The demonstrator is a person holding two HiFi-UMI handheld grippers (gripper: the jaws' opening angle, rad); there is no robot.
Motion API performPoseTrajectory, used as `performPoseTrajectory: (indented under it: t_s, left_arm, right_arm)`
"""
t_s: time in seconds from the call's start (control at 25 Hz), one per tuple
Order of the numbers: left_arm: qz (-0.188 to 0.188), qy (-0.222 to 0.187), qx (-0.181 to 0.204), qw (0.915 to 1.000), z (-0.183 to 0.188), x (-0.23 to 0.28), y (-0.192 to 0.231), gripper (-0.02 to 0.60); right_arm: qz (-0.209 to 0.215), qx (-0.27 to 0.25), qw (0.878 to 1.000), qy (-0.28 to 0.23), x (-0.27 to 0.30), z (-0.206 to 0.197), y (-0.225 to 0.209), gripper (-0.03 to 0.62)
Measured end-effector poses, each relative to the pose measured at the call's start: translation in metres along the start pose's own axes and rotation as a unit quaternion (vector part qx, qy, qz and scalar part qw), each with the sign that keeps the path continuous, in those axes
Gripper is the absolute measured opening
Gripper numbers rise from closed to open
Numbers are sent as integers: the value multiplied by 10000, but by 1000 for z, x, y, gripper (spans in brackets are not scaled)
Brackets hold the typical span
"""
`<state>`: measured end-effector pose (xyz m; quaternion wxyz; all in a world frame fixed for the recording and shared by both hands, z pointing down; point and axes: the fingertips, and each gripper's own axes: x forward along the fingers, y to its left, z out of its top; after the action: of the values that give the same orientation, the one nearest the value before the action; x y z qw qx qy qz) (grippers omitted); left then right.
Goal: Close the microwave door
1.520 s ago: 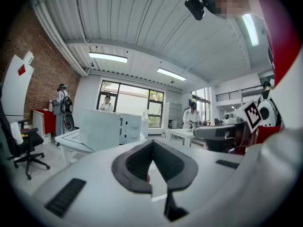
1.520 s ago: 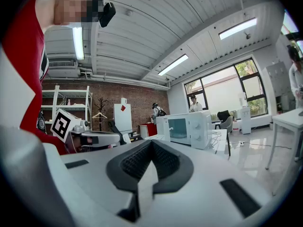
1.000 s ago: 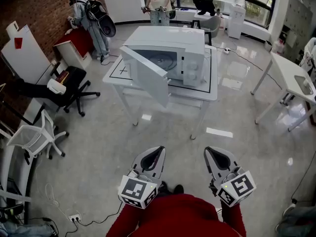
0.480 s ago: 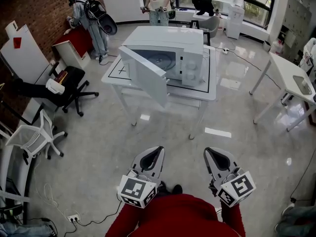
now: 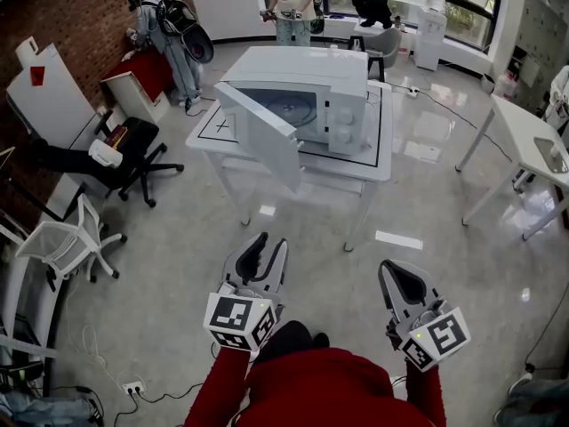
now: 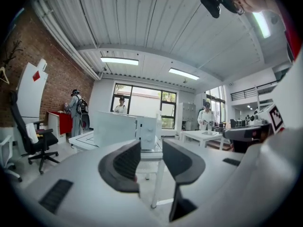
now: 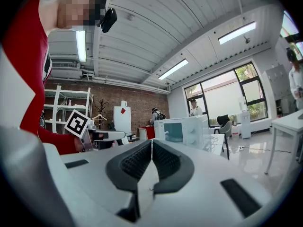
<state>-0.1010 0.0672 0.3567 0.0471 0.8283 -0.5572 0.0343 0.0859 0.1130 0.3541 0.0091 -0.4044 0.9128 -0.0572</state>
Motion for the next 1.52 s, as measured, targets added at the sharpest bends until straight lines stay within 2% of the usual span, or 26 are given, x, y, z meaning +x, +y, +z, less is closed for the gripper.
performPoseTrajectory:
  t_s: [0.16, 0.4, 0.52, 0.76, 0.92, 1.2, 1.32, 1.52]
  left_arm:
    - [276, 57, 108, 9995, 5, 10, 18, 201]
    - [288, 190, -135, 9993, 2, 39, 38, 204]
    - [199, 240, -104, 9995, -1, 58, 43, 204]
    - [87, 370, 224, 9990, -6, 111, 60, 204]
    - [-76, 576, 199, 9981, -17, 147, 68, 204]
    - [-370, 748, 432, 9956, -20, 184, 64, 202]
    - [-522, 778, 342, 9950, -21, 193, 60, 202]
    - [-777, 804, 262, 9934, -18, 211, 51, 201]
  right_arm:
    - [-81, 21, 9998, -196, 0, 8, -13, 15]
    - [-303, 124, 9991, -285, 11, 10, -38, 17]
    - [-362, 163, 9990, -210, 22, 7, -49, 17]
    - [-470, 219, 9986, -120, 60, 7, -77, 17]
    - [-543, 353, 9978, -124, 90, 10, -96, 17]
    - [-711, 510, 9961, 89, 119, 5, -122, 17]
    - [-779, 549, 9954, 116, 127, 4, -131, 17]
    - [-718, 485, 9961, -152, 147, 17, -140, 17]
